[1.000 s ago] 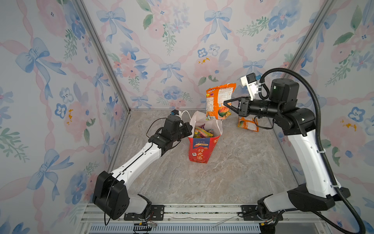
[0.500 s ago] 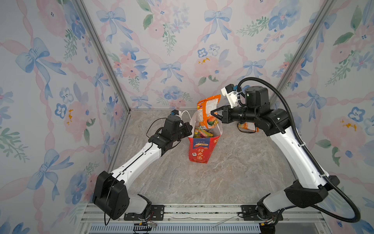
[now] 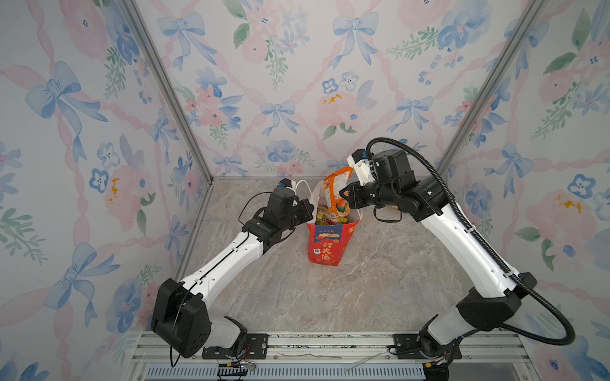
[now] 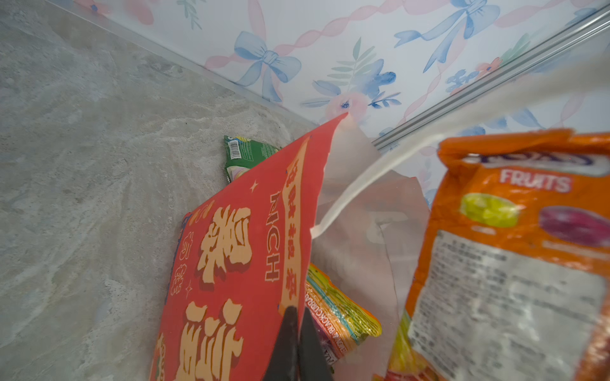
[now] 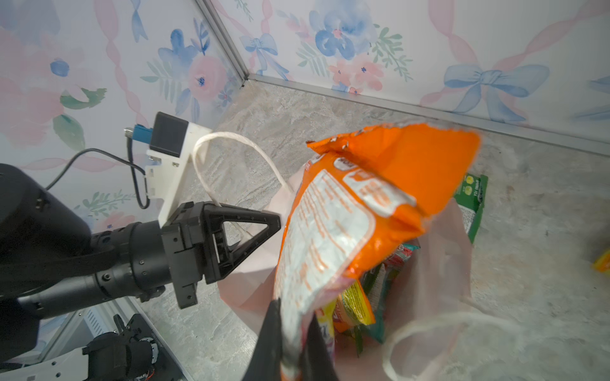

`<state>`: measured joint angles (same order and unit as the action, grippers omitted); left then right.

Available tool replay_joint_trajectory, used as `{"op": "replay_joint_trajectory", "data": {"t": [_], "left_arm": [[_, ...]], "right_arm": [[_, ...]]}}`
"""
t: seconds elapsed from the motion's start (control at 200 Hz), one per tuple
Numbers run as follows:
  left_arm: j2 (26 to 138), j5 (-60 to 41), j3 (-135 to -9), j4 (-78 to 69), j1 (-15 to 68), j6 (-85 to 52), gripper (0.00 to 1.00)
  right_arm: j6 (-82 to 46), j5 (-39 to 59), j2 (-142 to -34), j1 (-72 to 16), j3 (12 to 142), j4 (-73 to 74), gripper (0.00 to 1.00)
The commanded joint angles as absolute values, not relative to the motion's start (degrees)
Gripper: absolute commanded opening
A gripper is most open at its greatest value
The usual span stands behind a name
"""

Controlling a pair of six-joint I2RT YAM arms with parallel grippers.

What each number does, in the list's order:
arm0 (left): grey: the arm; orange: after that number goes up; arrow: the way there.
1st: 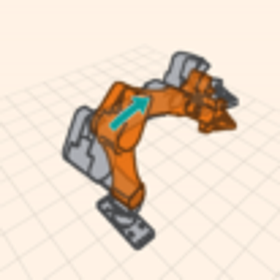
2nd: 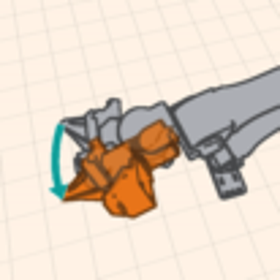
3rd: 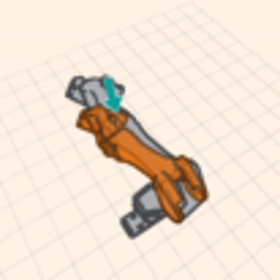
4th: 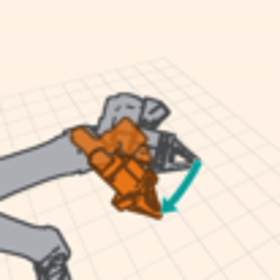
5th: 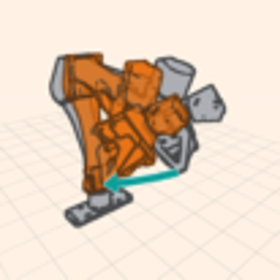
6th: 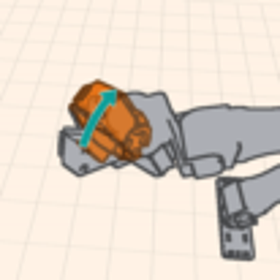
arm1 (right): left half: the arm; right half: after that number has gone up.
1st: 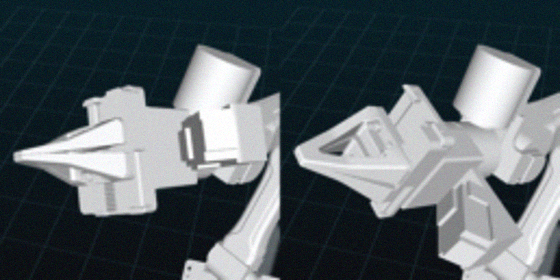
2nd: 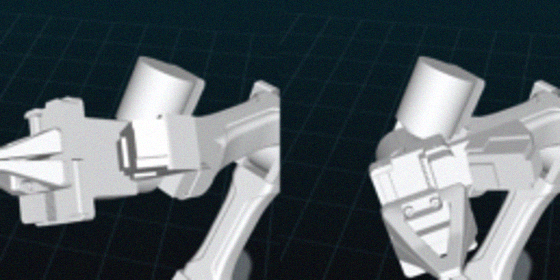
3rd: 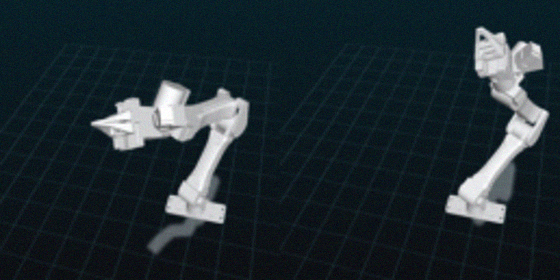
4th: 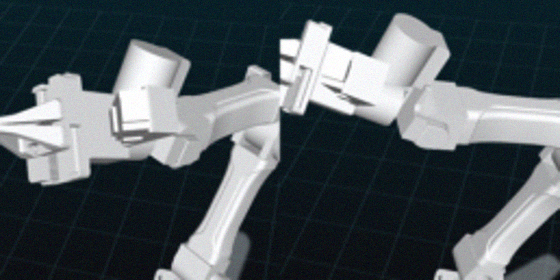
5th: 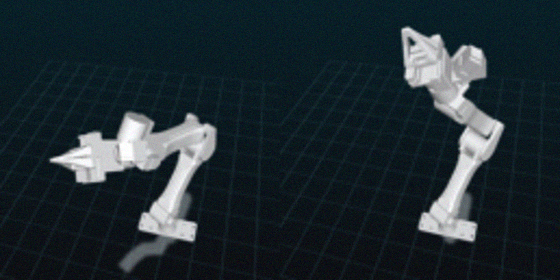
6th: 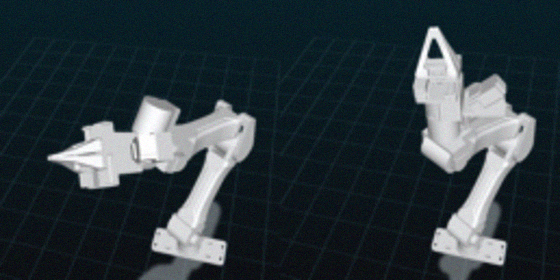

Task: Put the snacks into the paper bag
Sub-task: 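Carry the orange packet with the right gripper over the bag opening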

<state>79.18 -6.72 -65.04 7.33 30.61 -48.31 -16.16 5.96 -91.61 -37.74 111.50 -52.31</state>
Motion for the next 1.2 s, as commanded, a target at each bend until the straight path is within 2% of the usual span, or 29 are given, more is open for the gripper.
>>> {"op": "replay_joint_trajectory", "data": {"t": [0.0, 0.35, 1.195], "left_arm": [[78.8, -8.2, -64.9, 6.2, 31.0, -48.9, 0.0], [79.1, -8.6, -65.4, 6.0, 31.1, -49.0, 0.0], [79.2, -8.7, -65.1, 5.3, 31.2, -48.6, 0.0]], "right_arm": [[-14.4, 1.9, -92.7, -38.7, 112.0, -54.0, 0.0], [-13.9, 0.6, -94.5, -40.1, 113.5, -56.9, 0.0], [-17.6, 10.3, -98.3, -40.2, 113.1, -55.7, 0.0]]}}
